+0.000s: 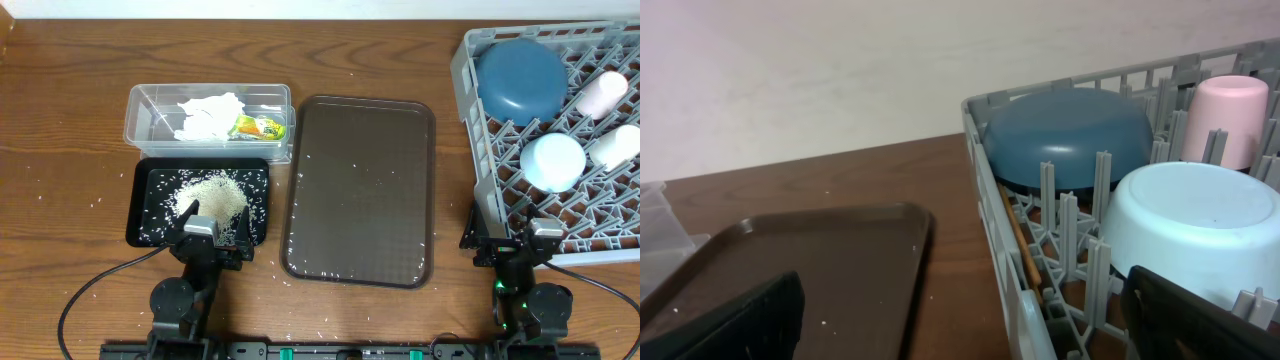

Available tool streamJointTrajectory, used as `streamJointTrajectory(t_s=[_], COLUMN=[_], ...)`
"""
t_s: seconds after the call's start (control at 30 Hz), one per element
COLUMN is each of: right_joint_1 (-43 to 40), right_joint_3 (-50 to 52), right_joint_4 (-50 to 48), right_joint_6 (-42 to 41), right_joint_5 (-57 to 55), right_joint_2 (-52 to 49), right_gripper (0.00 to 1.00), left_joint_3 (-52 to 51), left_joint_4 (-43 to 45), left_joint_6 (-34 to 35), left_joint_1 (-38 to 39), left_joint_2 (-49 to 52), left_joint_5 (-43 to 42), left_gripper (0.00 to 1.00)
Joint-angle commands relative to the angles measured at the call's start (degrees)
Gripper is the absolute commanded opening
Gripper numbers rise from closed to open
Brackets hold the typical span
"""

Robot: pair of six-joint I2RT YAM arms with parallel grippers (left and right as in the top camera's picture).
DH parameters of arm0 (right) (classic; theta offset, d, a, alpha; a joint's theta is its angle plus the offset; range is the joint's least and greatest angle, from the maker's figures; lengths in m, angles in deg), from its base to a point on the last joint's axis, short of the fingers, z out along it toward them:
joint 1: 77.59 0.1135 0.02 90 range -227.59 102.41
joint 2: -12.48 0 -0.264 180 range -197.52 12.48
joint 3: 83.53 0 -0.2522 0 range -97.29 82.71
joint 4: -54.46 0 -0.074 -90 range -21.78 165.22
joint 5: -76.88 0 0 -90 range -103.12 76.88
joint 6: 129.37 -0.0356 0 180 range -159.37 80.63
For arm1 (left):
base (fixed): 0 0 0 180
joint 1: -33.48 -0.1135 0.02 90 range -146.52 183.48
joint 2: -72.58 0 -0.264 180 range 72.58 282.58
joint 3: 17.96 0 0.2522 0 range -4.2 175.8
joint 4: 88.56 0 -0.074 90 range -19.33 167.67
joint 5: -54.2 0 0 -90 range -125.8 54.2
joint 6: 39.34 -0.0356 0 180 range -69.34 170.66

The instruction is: Sort waste into correct bins and load items into the dishwasher rack

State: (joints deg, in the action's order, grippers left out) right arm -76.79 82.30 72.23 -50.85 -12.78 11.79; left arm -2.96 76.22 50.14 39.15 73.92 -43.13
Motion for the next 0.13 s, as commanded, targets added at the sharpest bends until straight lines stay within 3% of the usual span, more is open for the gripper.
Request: streamJointTrajectory(t_s=[0.0, 0.1], right_joint_1=[0.7, 0.7], right_joint_3=[0.1, 0.1], right_joint_4=[0.2, 0.2], right_joint_6=[0.4, 0.4], right_joint_5=[-0.8, -0.8], right_joint_2=[0.4, 0.4], right_gripper=[0.99, 0.99], left_joint_3=[-1.0, -1.0], left_joint_4=[-1.9, -1.9], left_joint_6=[-1.0, -1.0], left_joint_1=[-0.3, -0.3], left_joint_2=[0.0, 0.0], left_joint_5=[-0.8, -0.8], left_gripper=[0.9, 0.9])
